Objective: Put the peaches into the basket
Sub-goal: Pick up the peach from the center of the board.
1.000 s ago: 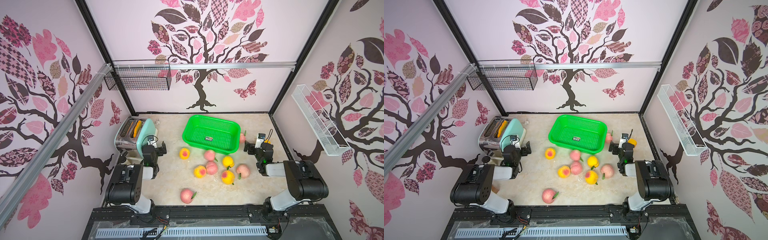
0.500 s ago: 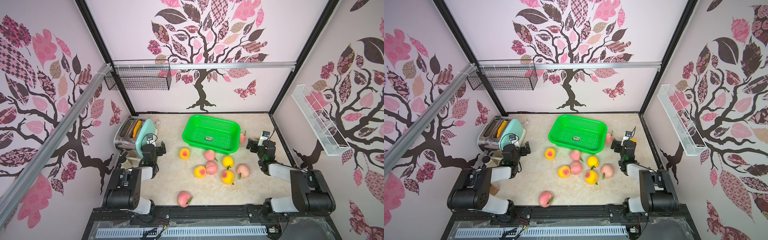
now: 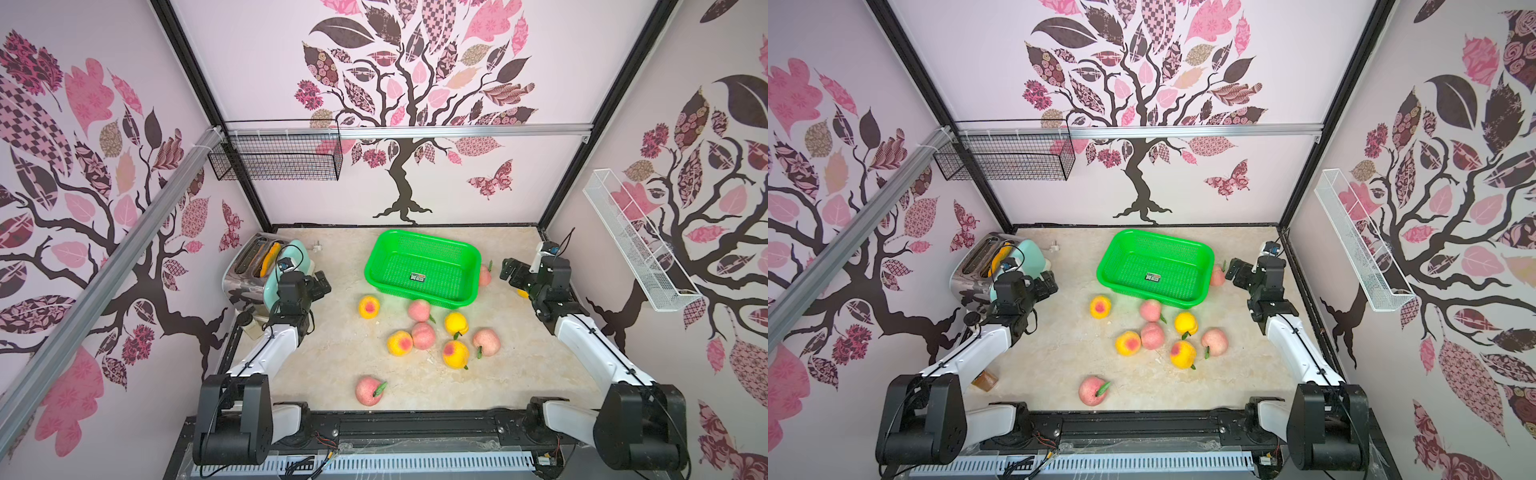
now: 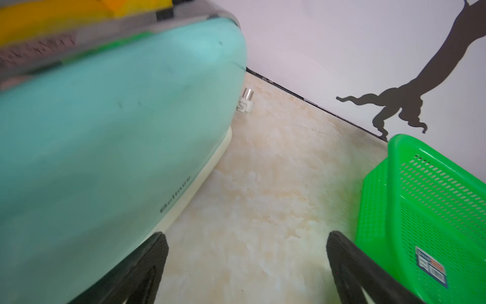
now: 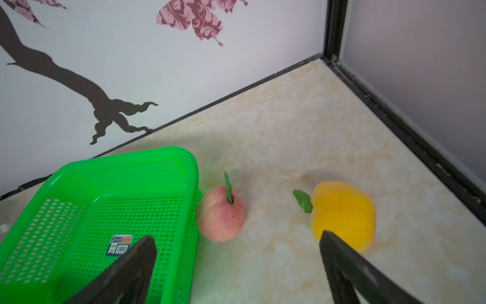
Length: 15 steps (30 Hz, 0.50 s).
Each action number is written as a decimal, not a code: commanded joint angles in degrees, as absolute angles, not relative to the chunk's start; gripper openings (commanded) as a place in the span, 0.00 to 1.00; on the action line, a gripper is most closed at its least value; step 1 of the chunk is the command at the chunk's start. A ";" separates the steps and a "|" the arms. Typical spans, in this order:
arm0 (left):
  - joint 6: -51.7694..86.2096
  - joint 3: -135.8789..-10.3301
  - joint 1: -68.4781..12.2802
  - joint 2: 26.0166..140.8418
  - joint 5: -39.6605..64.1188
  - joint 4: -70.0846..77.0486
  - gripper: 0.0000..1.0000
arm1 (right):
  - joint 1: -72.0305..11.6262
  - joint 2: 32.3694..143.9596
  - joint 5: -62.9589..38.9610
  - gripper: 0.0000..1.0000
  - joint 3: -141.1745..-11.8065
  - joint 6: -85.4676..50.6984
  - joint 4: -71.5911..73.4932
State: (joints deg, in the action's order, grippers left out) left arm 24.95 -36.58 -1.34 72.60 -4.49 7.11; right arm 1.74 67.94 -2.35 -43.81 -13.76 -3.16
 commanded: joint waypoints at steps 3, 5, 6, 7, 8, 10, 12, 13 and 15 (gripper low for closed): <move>31.37 -42.36 -1.87 75.16 6.75 -3.39 0.98 | 1.84 67.44 -9.37 1.00 -45.34 -17.03 -12.17; 32.17 -44.66 -2.15 75.62 9.47 -6.84 0.98 | 1.92 67.68 -9.98 1.00 -44.91 -17.39 -12.80; 32.82 -45.25 -2.26 75.70 11.03 -7.66 0.98 | 1.85 67.69 -10.34 1.00 -44.86 -17.40 -13.43; 33.36 -45.67 -2.33 75.63 12.64 -7.84 0.97 | 1.91 67.61 -10.52 1.00 -45.04 -17.24 -14.66; 33.75 -46.15 -2.41 75.57 13.80 -8.29 0.97 | 1.86 67.36 -10.74 0.99 -45.16 -17.06 -15.45; 34.18 -47.62 -2.52 75.24 15.77 -10.63 0.96 | 1.90 66.31 -11.47 1.00 -44.79 -16.90 -16.77; 34.27 -48.90 -2.63 74.50 17.14 -13.25 0.95 | 1.89 65.34 -12.95 1.00 -44.30 -17.20 -17.28; 34.21 -49.41 -2.67 73.88 17.67 -14.45 0.95 | 1.85 65.06 -13.72 0.99 -44.45 -17.44 -17.97; 33.90 -50.04 -2.75 73.24 18.93 -16.40 0.95 | 1.85 64.79 -15.58 1.00 -45.28 -17.62 -20.56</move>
State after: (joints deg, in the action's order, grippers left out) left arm 33.34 -48.38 -2.55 74.85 14.90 -11.33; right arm 1.74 66.08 -12.25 -43.86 -16.97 -16.43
